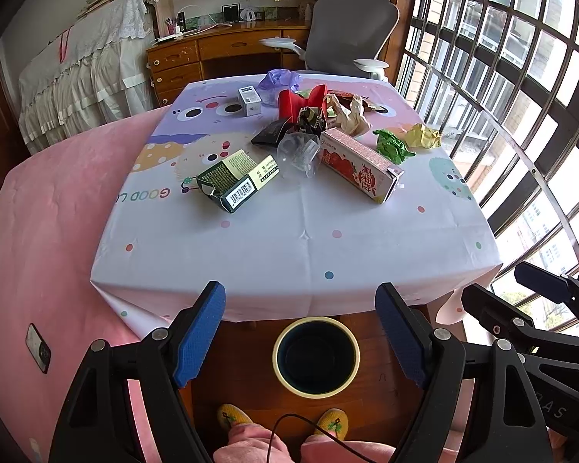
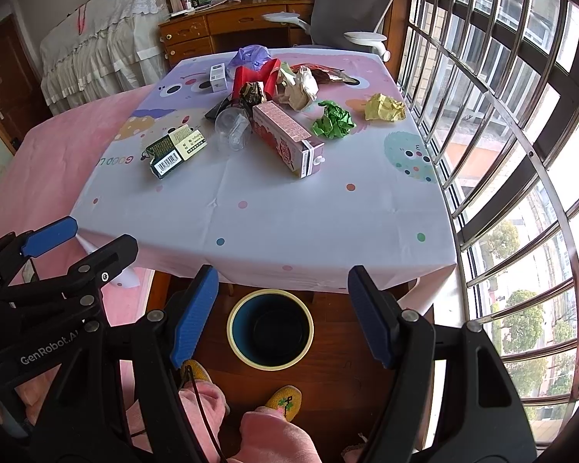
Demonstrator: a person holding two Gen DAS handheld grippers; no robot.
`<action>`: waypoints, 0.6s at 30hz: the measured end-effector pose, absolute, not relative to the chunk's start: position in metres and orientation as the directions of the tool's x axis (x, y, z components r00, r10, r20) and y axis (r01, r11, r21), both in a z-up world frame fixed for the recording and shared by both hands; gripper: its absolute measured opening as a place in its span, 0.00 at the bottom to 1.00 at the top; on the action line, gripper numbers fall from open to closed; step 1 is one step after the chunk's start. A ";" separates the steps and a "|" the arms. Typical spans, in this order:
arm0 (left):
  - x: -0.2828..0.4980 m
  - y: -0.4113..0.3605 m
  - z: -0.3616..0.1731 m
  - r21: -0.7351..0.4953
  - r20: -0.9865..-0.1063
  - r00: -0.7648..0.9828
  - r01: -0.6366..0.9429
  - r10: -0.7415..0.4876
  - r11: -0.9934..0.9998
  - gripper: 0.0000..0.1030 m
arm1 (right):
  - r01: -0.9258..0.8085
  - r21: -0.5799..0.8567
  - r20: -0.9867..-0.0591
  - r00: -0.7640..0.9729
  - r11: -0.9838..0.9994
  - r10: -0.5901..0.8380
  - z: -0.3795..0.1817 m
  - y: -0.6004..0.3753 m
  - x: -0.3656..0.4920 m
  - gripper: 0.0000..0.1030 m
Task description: Collect trash
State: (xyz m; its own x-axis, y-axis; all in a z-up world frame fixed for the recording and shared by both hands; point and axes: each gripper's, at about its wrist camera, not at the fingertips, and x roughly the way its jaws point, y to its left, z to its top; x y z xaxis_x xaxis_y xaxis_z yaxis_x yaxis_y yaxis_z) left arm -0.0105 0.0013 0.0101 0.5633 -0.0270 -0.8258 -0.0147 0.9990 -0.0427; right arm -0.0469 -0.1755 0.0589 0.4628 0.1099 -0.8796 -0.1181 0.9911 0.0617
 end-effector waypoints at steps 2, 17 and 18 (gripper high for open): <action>-0.011 0.001 0.010 -0.044 -0.825 0.564 -0.014 -0.028 0.999 0.79 | -0.118 0.063 -0.879 0.463 0.991 0.111 0.059 -0.175 -0.047 0.66; -0.013 0.002 0.012 -0.047 -0.825 0.564 -0.014 -0.031 0.999 0.79 | -0.119 0.062 -0.879 0.464 0.991 0.111 0.058 -0.175 -0.048 0.66; -0.012 0.002 0.011 -0.047 -0.825 0.565 -0.014 -0.031 0.999 0.79 | -0.119 0.062 -0.879 0.464 0.991 0.111 0.058 -0.175 -0.048 0.66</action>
State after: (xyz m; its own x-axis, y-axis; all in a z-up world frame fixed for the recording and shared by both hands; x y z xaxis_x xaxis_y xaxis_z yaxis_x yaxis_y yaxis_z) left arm -0.0123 0.0020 0.0114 0.5645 -0.0314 -0.8248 -0.0136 0.9988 -0.0473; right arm -0.0484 -0.1747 0.0584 0.4635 0.1109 -0.8791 -0.1190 0.9909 0.0622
